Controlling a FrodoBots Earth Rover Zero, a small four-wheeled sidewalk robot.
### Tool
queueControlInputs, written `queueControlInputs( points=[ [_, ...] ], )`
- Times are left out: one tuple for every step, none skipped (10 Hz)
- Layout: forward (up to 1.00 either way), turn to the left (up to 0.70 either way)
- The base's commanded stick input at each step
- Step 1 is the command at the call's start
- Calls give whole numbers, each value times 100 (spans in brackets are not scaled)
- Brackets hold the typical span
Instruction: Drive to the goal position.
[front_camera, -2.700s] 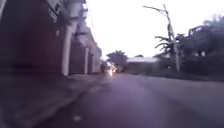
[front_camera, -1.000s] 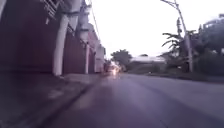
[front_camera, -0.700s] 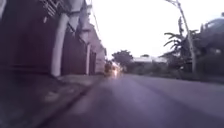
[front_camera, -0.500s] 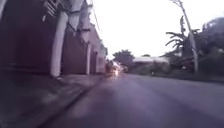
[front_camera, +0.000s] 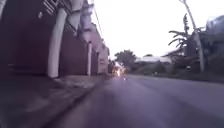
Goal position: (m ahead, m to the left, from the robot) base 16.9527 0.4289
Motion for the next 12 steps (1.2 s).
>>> queueControlInputs(
  points=[
    [70,-35],
    [70,-35],
    [70,-35],
    [70,-35],
    [70,-35],
    [70,-35],
    [70,-35],
    [70,-35],
    [70,-28],
    [70,-10],
    [70,0],
    [70,0]
  ],
)
